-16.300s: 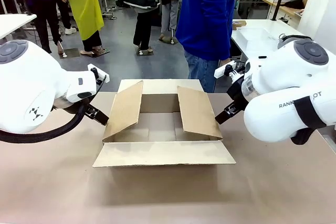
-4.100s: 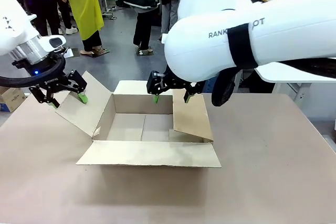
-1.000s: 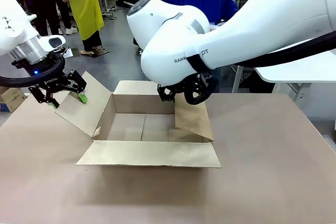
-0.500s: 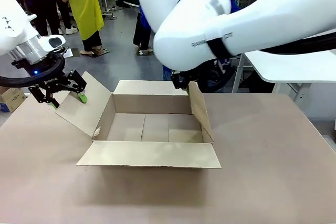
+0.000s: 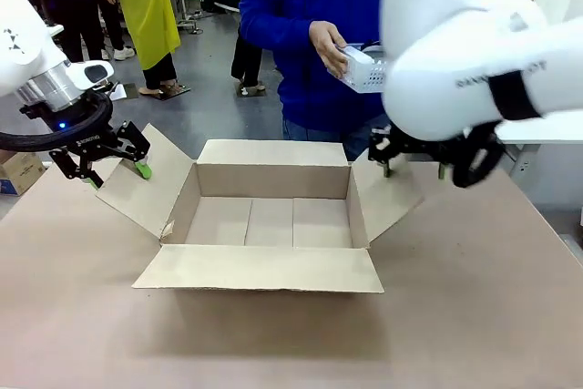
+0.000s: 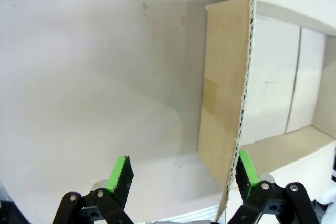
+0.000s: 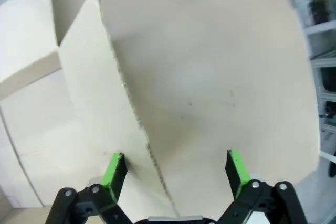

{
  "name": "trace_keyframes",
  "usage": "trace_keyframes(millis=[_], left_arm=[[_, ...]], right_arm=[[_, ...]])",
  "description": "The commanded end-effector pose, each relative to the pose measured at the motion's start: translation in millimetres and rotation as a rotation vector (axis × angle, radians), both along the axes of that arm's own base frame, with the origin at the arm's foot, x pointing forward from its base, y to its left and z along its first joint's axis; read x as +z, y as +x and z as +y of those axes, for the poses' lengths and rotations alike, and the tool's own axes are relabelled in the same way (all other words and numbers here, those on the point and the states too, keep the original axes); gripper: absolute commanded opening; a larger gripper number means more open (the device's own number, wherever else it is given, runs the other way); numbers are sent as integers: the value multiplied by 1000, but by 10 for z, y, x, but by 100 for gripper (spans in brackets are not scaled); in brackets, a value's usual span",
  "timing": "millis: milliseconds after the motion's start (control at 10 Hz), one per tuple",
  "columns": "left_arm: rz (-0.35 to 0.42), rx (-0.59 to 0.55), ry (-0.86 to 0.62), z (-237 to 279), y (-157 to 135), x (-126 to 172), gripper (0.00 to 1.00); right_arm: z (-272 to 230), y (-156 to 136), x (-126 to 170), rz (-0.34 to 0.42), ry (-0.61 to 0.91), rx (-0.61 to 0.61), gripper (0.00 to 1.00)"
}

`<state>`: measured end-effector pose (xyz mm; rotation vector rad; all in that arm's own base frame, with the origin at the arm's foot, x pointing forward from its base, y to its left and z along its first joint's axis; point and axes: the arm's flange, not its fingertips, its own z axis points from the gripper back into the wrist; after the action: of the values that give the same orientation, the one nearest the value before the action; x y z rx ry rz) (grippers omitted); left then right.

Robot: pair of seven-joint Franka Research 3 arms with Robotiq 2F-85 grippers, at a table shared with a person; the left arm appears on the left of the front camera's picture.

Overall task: Pack the gift set into the box.
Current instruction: Place both hands on the side flaps of the Package Box and spread them outward.

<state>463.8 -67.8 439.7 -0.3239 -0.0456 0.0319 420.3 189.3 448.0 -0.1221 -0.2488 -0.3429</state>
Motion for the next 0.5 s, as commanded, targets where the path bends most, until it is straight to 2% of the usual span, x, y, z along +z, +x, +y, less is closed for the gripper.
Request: trace_keyframes(millis=[0,100,400], left_arm=[[-2,9,15,4,-17,14,100],[-2,9,15,4,-17,14,100],[-2,9,15,4,-17,14,100]], right_arm=[[-352,-117,-296,-21,250,53,100],[0,0,0,0,0,0,100],[0,0,0,0,0,0,100]])
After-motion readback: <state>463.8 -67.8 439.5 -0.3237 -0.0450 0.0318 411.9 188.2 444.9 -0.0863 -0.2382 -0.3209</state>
